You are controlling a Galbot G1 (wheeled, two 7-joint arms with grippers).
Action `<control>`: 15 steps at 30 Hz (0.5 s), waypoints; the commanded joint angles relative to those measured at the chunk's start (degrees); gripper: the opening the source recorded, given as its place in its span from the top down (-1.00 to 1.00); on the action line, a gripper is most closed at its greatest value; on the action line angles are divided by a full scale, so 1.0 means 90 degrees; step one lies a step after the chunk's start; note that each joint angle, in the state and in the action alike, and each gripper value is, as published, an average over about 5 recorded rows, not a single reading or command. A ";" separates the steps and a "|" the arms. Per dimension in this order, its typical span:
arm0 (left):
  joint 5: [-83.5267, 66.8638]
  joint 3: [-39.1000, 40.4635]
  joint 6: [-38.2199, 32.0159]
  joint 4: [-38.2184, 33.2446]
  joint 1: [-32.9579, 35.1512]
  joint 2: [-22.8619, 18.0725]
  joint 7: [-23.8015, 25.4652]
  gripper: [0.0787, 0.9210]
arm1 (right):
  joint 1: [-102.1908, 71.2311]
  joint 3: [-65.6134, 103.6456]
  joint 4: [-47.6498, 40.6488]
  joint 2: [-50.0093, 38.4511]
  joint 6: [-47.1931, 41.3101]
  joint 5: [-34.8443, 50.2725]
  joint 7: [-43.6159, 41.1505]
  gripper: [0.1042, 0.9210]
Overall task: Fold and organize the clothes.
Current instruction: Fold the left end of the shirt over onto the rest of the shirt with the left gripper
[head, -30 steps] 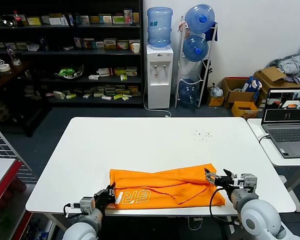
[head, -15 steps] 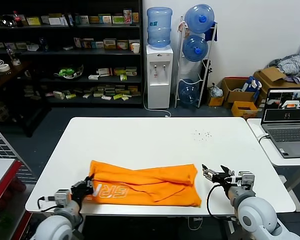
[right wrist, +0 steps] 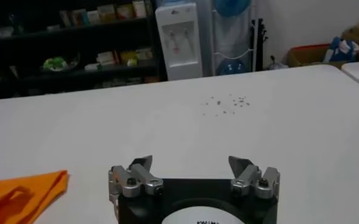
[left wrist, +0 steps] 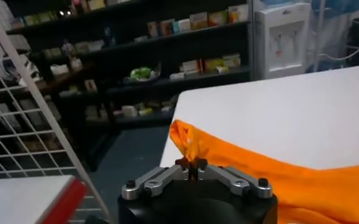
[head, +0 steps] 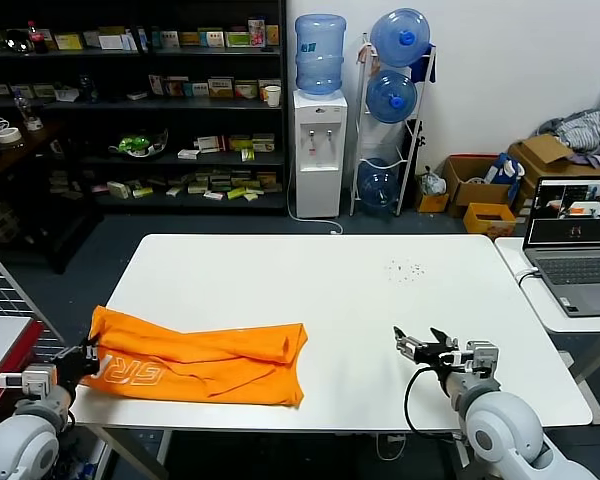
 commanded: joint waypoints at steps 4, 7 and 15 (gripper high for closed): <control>-0.1146 0.1512 0.0579 -0.1463 -0.0632 -0.0955 -0.0627 0.88 | -0.0247 0.0128 0.0020 0.0137 -0.0073 -0.0164 0.0149 -0.76; -0.1724 0.2288 0.0778 -0.1753 -0.1070 -0.1537 -0.0926 0.88 | -0.0431 0.0269 0.0053 0.0212 -0.0108 -0.0241 0.0205 -0.76; -0.2084 0.3211 0.0978 -0.1657 -0.1637 -0.2011 -0.1147 0.88 | -0.0915 0.0635 0.0128 0.0400 -0.0130 -0.0397 0.0244 -0.76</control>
